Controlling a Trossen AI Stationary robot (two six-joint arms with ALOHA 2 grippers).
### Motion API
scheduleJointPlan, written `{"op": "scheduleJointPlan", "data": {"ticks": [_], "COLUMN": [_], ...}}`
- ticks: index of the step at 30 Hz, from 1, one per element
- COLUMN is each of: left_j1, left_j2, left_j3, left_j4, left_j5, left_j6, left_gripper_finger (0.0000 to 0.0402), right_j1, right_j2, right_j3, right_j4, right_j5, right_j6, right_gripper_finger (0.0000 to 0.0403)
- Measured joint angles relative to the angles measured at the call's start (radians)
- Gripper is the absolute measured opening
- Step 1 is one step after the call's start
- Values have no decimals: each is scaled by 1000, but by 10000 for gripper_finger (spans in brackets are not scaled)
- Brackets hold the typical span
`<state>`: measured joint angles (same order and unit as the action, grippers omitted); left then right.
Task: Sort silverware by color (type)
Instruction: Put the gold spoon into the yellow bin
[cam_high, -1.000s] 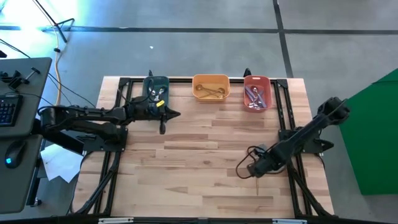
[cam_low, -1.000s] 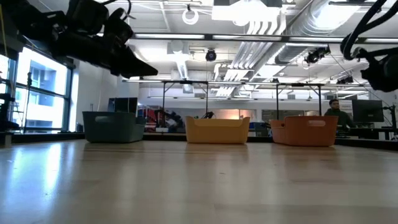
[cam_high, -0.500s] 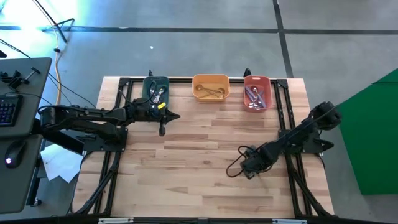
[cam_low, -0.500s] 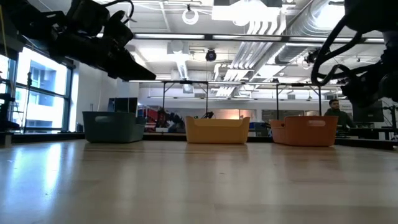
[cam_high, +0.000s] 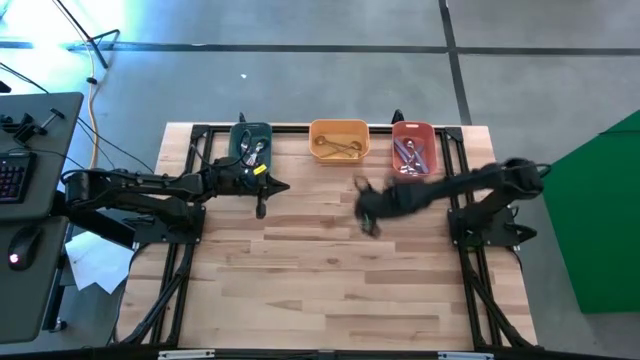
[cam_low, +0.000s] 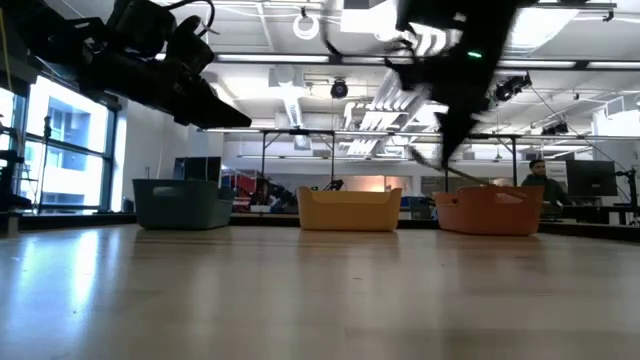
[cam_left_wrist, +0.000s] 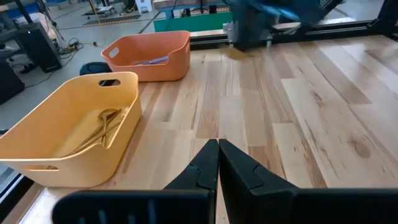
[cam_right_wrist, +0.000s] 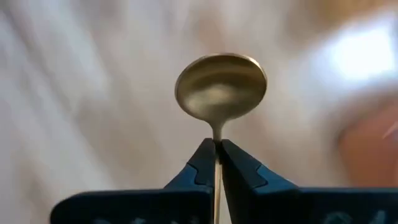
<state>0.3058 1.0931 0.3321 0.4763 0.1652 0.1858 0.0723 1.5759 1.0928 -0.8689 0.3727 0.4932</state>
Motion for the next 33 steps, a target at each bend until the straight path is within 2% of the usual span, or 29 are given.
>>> {"op": "scheduleJointPlan", "data": {"ticks": [5,10,16,20,26,33], "left_j1": [0,0,0,0,0,0], "left_j2": [0,0,0,0,0,0], "left_j3": [0,0,0,0,0,0], "left_j4": [0,-1,-1,-1,-1,-6], "left_j5": [0,0,0,0,1,22], "left_j6": [-17,-23,-25,-26,-26,-26], "left_gripper_finger": [3,3,3,3,3,3], "right_j1": [-219,-400,-545,-604,-645,-655], "right_j2": [55,249,503,633,743,799], "right_j3": [210,469,786,915,964,965], "right_j4": [194,202,49,-34,-50,-45], "right_j5": [37,-75,-164,-213,-284,-325], "right_j6": [-497,-818,-918,-947,-970,-967], "right_gripper_finger": [1,1,0,0,0,1]}}
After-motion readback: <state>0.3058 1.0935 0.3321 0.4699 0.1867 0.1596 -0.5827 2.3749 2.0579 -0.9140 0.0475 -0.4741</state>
